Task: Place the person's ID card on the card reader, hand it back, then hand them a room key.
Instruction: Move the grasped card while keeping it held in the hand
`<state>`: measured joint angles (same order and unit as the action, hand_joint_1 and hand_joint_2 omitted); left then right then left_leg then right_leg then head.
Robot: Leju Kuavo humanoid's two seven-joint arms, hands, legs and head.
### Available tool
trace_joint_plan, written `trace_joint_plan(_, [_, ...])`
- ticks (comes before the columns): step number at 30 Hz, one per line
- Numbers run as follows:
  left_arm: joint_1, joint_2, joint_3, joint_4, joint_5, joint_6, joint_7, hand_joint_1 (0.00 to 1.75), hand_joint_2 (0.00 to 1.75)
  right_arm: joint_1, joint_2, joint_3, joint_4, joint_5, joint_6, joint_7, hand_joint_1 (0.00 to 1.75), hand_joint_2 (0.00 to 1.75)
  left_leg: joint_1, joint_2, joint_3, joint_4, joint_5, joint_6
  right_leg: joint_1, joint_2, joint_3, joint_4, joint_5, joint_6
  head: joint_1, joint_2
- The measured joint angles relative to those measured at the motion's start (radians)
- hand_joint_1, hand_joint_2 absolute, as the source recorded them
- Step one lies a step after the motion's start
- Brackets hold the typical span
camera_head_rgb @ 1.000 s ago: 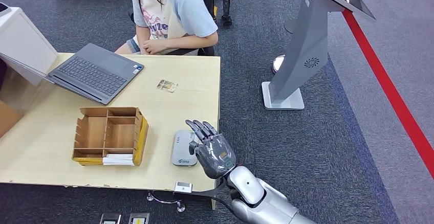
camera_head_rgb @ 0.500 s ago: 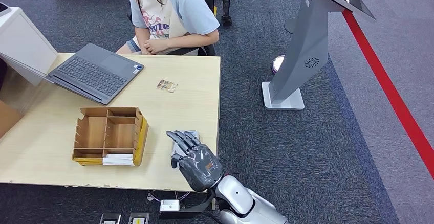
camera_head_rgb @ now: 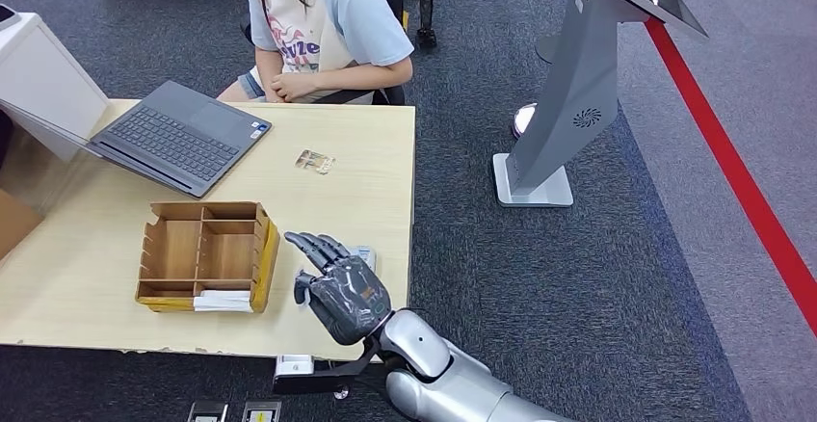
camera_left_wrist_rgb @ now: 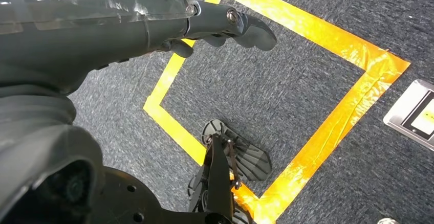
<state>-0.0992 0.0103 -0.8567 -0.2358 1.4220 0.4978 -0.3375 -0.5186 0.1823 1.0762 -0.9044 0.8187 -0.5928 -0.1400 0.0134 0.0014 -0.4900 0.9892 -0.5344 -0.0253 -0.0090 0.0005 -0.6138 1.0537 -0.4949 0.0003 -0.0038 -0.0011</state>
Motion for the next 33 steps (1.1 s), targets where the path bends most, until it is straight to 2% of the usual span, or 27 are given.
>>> trace_joint_plan(12, [0.0,0.0,-0.002,0.0,0.022,0.022,0.0,0.0,0.0,-0.049,0.098,0.032,0.189,-0.043,0.002,-0.029,1.75,1.75,0.0,0.0,0.0,0.0,0.0,0.0,0.0,0.0,0.0,0.0,0.0,0.0,0.0,0.0])
trace_joint_plan(17, [0.0,0.0,-0.002,0.0,0.023,0.031,0.0,0.0,0.0,-0.072,0.118,0.032,0.26,-0.072,0.002,-0.019,1.75,1.75,0.0,0.0,0.0,0.0,0.0,0.0,0.0,0.0,0.0,0.0,0.0,0.0,0.0,0.0])
trace_joint_plan(27, [0.0,0.0,-0.004,0.0,0.016,0.037,0.001,0.0,0.0,-0.104,0.124,0.032,0.36,-0.117,0.013,0.018,1.75,1.75,0.0,0.0,0.0,0.0,0.0,0.0,0.0,0.0,0.0,0.0,0.0,0.0,0.0,0.0])
trace_joint_plan(33, [0.0,0.0,-0.008,0.0,-0.005,0.035,0.003,0.0,0.0,-0.132,0.127,0.032,0.404,-0.073,-0.034,0.071,1.75,1.75,0.0,0.0,0.0,0.0,0.0,0.0,0.0,0.0,0.0,0.0,0.0,0.0,0.0,0.0])
